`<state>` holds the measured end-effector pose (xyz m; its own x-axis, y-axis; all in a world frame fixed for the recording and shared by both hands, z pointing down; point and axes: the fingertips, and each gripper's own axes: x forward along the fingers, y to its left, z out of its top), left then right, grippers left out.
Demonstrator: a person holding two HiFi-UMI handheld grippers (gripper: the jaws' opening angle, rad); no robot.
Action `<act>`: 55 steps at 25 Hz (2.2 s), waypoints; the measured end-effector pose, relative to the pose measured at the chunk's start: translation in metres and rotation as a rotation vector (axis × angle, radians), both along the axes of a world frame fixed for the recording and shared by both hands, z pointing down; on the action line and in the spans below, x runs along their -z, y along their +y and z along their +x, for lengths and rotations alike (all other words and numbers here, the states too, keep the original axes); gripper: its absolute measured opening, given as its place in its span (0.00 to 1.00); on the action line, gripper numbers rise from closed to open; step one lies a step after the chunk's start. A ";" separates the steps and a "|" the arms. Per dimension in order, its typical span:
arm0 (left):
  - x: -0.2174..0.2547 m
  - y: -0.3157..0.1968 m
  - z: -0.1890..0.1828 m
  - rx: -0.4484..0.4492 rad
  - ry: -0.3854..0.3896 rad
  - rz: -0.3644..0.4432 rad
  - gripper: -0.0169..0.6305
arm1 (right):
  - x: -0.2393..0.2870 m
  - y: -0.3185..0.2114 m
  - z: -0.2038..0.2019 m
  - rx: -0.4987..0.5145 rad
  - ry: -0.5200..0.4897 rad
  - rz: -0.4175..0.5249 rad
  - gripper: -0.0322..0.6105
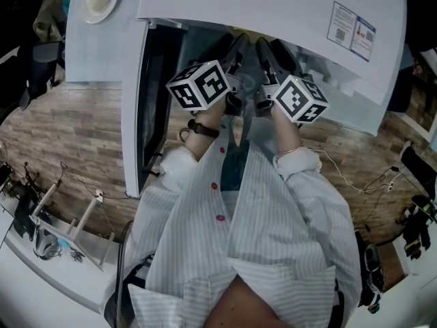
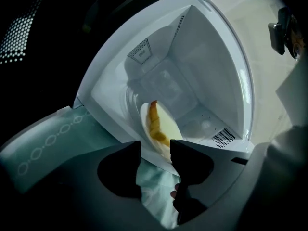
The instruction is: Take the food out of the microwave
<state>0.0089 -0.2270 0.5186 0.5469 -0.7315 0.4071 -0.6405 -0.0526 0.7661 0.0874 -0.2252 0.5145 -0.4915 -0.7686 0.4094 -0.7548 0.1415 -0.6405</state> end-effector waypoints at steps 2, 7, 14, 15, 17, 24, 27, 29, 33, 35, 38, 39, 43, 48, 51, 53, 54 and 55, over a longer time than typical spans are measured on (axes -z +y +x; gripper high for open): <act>-0.002 -0.002 0.001 0.010 -0.006 -0.010 0.31 | 0.000 -0.002 -0.001 -0.012 0.003 -0.005 0.36; -0.004 -0.004 0.005 0.030 -0.007 -0.029 0.31 | -0.004 -0.004 0.003 -0.042 -0.006 -0.026 0.32; -0.007 -0.005 0.004 0.051 -0.020 -0.038 0.22 | -0.007 -0.004 0.001 -0.020 -0.037 -0.047 0.25; -0.006 -0.005 0.004 0.054 -0.020 -0.038 0.19 | -0.007 -0.003 0.000 -0.021 -0.045 -0.049 0.25; -0.006 -0.005 0.004 0.059 -0.011 -0.041 0.18 | -0.007 -0.003 -0.001 -0.029 -0.066 -0.056 0.24; -0.006 -0.001 0.002 0.057 0.034 -0.052 0.16 | -0.007 -0.001 -0.002 -0.030 -0.087 -0.072 0.22; -0.004 0.000 0.002 0.052 0.036 -0.040 0.15 | -0.010 0.002 0.000 -0.047 -0.105 -0.082 0.21; -0.002 0.001 0.001 0.049 0.027 -0.036 0.14 | -0.009 0.004 0.000 -0.056 -0.116 -0.086 0.21; -0.002 0.008 0.000 0.054 0.054 -0.044 0.14 | -0.007 0.011 -0.003 -0.056 -0.130 -0.090 0.21; -0.003 0.013 -0.001 0.055 0.053 -0.050 0.14 | -0.007 0.016 -0.004 -0.054 -0.122 -0.095 0.20; -0.005 0.020 -0.002 0.055 0.045 -0.056 0.14 | -0.010 0.024 -0.004 -0.047 -0.111 -0.106 0.20; -0.005 0.021 -0.002 0.056 0.044 -0.055 0.14 | -0.010 0.025 -0.004 -0.043 -0.108 -0.106 0.20; -0.006 0.030 -0.002 0.061 0.036 -0.056 0.14 | -0.010 0.031 -0.004 -0.027 -0.098 -0.099 0.20; -0.003 0.042 -0.001 0.065 0.016 -0.038 0.14 | -0.011 0.045 -0.004 -0.012 -0.116 -0.118 0.20; -0.002 0.053 0.001 0.070 0.006 -0.037 0.14 | -0.010 0.054 -0.002 -0.002 -0.119 -0.117 0.20; -0.001 0.060 0.002 0.077 0.003 -0.034 0.14 | -0.010 0.059 0.000 0.005 -0.122 -0.118 0.20; -0.001 0.062 0.002 0.081 0.001 -0.032 0.14 | -0.010 0.062 0.000 0.009 -0.126 -0.119 0.20; 0.000 0.064 0.002 0.086 -0.001 -0.028 0.14 | -0.010 0.064 -0.001 0.013 -0.128 -0.119 0.20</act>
<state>0.0107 -0.1625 0.5184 0.4824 -0.7638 0.4289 -0.6427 0.0241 0.7658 0.0866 -0.1607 0.5244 -0.5554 -0.7117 0.4302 -0.6643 0.0685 -0.7443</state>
